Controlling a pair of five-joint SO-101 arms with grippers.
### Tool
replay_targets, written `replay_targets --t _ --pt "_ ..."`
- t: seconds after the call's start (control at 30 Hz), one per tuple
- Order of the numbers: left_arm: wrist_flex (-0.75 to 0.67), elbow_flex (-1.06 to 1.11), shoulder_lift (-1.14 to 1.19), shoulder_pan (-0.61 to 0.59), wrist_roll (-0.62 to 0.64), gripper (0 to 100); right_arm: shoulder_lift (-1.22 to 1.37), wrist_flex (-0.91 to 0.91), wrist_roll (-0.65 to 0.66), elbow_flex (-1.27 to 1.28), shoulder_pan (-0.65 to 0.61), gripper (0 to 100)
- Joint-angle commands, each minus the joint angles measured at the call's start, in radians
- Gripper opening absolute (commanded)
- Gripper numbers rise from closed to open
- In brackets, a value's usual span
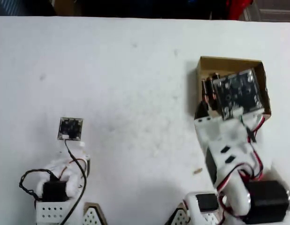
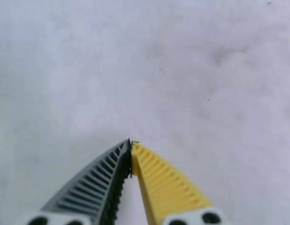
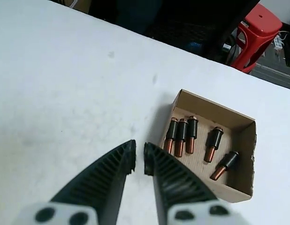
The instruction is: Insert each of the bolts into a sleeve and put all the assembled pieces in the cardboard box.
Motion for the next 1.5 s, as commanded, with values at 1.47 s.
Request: replay_targets --t 1.47 --pt "0.006 -0.003 -0.007 -0.016 0.015 2 -0.799 -0.271 -0.005 1.08 0.002 1.5"
